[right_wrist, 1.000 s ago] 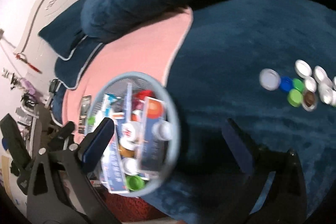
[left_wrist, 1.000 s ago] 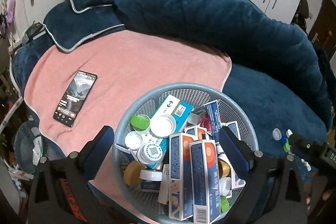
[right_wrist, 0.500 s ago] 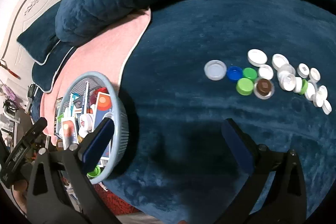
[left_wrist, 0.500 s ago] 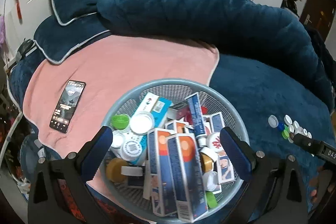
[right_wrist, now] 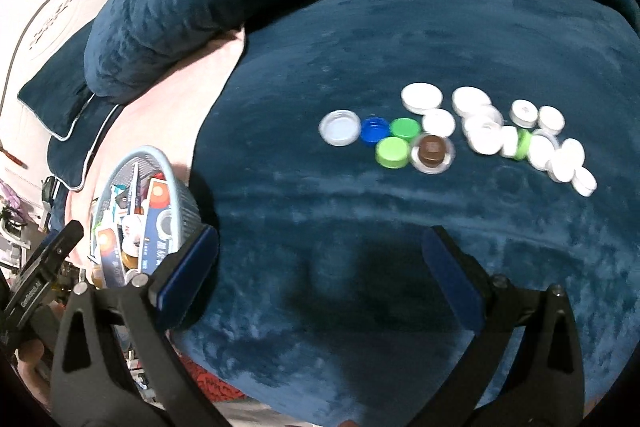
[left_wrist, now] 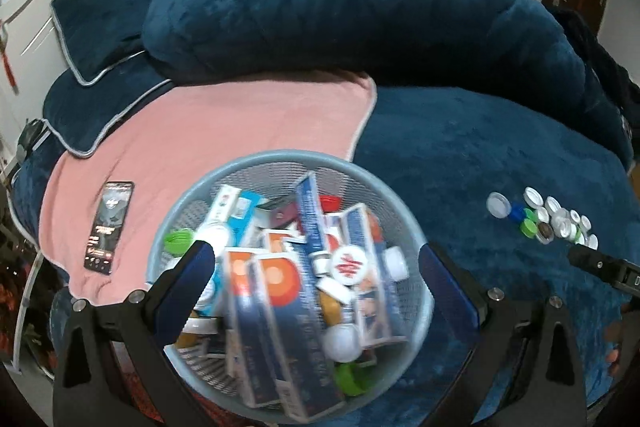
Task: Organize objects
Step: 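Move both open grippers back over the scattered caps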
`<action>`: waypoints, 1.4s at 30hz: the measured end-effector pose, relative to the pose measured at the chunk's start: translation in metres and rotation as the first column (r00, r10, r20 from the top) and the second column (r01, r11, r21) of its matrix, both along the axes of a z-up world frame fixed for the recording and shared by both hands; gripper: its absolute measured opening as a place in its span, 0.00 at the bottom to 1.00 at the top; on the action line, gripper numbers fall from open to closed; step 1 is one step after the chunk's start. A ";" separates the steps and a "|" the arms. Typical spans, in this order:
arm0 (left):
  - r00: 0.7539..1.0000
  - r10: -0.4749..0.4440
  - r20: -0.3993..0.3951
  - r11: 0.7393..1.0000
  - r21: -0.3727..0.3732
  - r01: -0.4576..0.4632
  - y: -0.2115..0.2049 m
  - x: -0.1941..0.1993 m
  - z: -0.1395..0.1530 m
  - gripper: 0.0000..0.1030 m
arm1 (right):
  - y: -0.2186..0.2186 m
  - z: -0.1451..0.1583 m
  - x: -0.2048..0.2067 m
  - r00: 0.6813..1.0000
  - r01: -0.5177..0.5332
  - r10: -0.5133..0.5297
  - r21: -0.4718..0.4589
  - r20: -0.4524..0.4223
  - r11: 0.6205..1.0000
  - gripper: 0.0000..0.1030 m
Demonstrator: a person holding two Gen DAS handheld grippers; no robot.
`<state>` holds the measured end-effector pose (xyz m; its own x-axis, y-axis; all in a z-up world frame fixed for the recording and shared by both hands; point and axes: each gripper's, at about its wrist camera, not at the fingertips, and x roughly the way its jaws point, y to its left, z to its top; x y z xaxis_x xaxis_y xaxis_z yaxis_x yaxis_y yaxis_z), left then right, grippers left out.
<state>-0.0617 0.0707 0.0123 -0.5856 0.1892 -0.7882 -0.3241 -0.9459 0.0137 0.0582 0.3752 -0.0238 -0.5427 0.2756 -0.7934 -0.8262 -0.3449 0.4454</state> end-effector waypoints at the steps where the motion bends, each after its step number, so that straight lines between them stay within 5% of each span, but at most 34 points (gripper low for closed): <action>1: 1.000 -0.007 0.005 1.000 0.002 0.007 0.005 0.001 -0.001 0.99 | 0.000 0.000 0.005 1.000 0.008 -0.008 0.001 0.001 1.000 1.00; 8: 0.992 -0.104 0.077 0.994 0.047 0.100 0.065 0.020 -0.008 0.99 | -0.003 -0.002 0.065 0.993 0.112 -0.113 0.012 0.029 0.994 1.00; 15: 0.959 -0.268 0.096 0.963 0.058 0.263 0.131 0.059 -0.008 0.99 | -0.010 -0.023 0.140 0.957 0.287 -0.285 -0.031 0.057 0.957 1.00; 26: 0.914 -0.391 0.113 0.920 0.054 0.387 0.179 0.092 -0.009 0.99 | -0.027 -0.038 0.228 0.907 0.421 -0.414 -0.123 0.077 0.899 1.00; 30: 0.907 -0.397 0.143 0.918 0.065 0.391 0.196 0.090 -0.015 0.99 | -0.016 -0.038 0.242 0.915 0.404 -0.395 -0.158 0.083 0.901 1.00; 36: 0.901 -0.393 0.184 0.919 0.047 0.391 0.227 0.068 -0.025 0.99 | 0.029 -0.040 0.229 0.941 0.295 -0.274 -0.086 0.199 0.952 1.00; 42: 0.915 -0.357 0.189 0.932 0.003 0.363 0.243 0.037 -0.036 0.99 | 0.070 -0.063 0.210 0.956 0.266 -0.251 -0.088 0.155 0.960 0.99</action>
